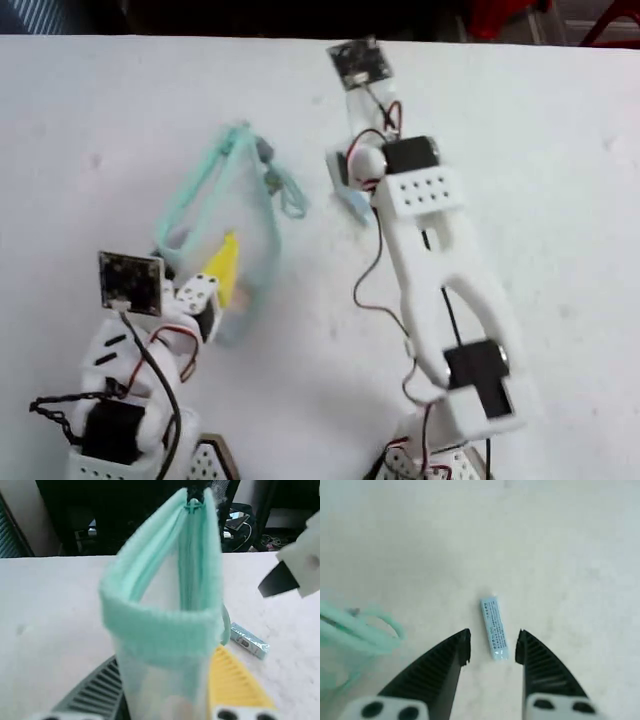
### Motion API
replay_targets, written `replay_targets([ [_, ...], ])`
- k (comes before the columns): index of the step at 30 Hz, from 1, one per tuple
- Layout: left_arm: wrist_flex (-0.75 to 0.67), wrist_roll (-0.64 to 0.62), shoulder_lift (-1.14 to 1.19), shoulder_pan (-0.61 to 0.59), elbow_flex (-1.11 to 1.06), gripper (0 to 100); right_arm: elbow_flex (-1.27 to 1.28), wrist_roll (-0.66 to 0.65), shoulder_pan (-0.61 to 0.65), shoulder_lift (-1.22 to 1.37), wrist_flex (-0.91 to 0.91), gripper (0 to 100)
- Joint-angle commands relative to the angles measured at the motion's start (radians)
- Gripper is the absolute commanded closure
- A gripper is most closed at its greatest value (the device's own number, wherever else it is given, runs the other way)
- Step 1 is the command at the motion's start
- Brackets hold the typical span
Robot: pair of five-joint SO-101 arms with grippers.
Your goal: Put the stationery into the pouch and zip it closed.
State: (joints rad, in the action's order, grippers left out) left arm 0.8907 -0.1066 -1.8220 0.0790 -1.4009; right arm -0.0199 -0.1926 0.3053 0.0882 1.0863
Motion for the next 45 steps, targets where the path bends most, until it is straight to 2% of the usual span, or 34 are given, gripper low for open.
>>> replay_targets([
  [1,-0.034,-0.032,-0.007,-0.033,0.035,81,-0.020,-0.044,-0.019,0.081,-0.068,86.1],
  [10,-0.034,-0.032,-0.007,-0.025,0.035,81,-0.025,-0.048,-0.038,0.303,-0.151,86.1],
  [33,-0.034,-0.035,-0.007,-0.025,0.035,81,-0.066,-0.049,-0.031,0.423,-0.193,86.4],
  [38,-0.034,-0.035,-0.007,-0.025,0.035,81,-0.066,-0.049,-0.036,0.423,-0.193,98.9],
  [40,-0.034,-0.035,-0.007,-0.025,0.035,80,-0.066,-0.049,-0.036,0.423,-0.193,96.5],
  [45,-0.032,-0.035,-0.007,-0.025,0.037,80,-0.061,-0.048,-0.038,0.420,-0.193,98.2],
])
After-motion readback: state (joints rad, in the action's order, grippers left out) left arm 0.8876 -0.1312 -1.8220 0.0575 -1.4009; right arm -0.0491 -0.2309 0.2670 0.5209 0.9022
